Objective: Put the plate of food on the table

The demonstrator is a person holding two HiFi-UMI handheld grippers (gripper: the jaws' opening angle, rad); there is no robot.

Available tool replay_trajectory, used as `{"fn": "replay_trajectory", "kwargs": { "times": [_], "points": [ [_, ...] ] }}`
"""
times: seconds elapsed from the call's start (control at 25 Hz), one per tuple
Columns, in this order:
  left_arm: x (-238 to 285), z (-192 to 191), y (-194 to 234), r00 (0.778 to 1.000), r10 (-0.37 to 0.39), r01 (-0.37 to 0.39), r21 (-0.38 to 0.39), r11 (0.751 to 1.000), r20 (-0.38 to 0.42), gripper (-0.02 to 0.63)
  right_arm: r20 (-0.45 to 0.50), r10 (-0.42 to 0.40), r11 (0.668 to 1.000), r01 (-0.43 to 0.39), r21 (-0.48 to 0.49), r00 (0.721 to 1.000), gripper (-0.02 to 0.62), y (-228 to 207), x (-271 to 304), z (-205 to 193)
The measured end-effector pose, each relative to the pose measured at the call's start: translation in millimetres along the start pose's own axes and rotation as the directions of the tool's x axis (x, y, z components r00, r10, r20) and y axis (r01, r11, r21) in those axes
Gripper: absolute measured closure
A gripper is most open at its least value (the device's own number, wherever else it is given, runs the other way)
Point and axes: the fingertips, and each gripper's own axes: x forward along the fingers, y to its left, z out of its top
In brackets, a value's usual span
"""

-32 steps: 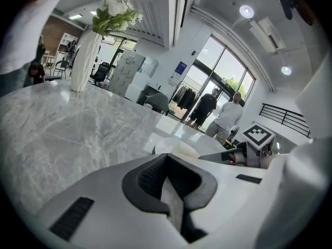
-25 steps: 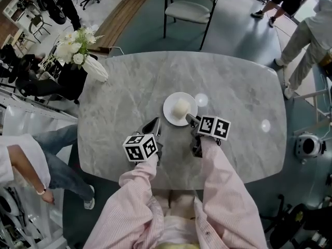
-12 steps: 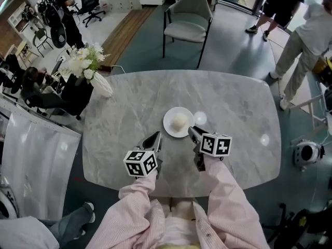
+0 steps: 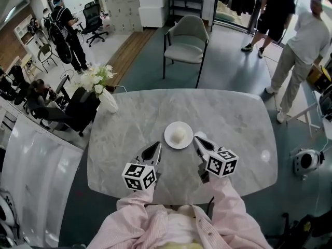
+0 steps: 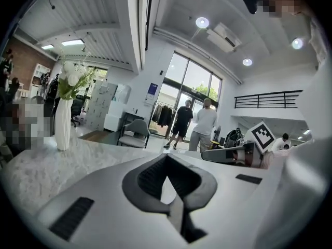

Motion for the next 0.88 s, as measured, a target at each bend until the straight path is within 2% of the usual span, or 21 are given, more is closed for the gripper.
{"fn": "replay_trajectory", "kwargs": {
  "times": [0.4,0.64,0.88],
  "points": [
    [-24,39,-14,0.996,-0.022,0.015,0.074,0.997,0.091,0.614,0.185,0.067,0.994,-0.049,-0.097,0.981,0.589,30,-31,52],
    [-35,62,-17,0.988,-0.017,0.000,0.110,0.994,0.153,0.614,0.274,0.068,0.989,-0.029,-0.143,0.959,0.591,40,-50,79],
    [-46,78,-11,0.979,0.010,-0.040,0.145,0.989,0.202,0.614,0.321,0.038,0.982,0.024,-0.186,0.946,0.591,41,-61,86]
  ]
}}
